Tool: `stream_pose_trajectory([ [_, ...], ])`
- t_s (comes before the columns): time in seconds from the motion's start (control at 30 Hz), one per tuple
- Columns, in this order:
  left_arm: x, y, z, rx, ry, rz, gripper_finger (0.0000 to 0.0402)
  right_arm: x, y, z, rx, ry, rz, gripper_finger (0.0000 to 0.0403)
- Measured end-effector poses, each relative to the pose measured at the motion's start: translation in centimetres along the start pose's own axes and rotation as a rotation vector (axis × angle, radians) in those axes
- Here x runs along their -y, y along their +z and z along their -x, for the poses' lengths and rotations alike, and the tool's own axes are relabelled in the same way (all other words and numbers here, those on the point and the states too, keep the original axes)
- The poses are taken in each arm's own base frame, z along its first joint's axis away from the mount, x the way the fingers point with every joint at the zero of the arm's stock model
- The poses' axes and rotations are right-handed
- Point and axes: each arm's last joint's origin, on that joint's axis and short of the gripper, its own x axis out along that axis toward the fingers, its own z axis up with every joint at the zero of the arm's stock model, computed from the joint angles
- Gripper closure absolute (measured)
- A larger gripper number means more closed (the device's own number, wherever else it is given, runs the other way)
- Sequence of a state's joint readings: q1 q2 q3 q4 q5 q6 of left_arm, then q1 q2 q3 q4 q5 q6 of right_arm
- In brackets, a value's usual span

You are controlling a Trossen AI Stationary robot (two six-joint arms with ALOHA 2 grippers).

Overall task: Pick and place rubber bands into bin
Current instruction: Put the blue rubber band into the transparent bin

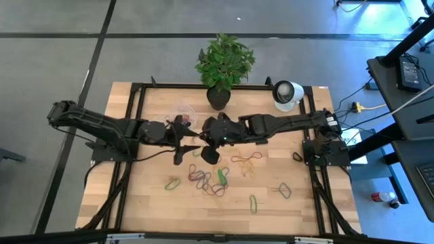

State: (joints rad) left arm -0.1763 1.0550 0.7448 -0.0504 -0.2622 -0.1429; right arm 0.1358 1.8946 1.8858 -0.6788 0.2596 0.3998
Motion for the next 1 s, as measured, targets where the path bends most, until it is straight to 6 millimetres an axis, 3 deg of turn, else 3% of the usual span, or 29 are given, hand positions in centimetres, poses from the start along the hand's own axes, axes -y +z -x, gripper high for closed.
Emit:
stream_pose_trajectory([
  [0.17, -0.2, -0.6, -1.1, -0.049, -0.02, -0.002, 0.0237, 0.0, 0.2, 0.0, 0.014, 0.006, 0.01, 0.0402],
  [0.4, -1.1, -0.7, -1.2, -0.071, -0.032, -0.031, 0.0388, 0.0, 0.1, 0.0, 0.014, 0.004, 0.007, 0.0394],
  [0.63, -2.4, -0.6, -1.4, -0.081, -0.005, 0.008, 0.04, 0.3, -0.7, 0.0, -0.072, -0.035, -0.043, 0.0361],
  [1.0, -4.4, -1.4, -0.4, -0.188, 0.101, 0.078, 0.04, 1.8, -2.1, 0.1, -0.236, -0.13, -0.036, 0.0268],
])
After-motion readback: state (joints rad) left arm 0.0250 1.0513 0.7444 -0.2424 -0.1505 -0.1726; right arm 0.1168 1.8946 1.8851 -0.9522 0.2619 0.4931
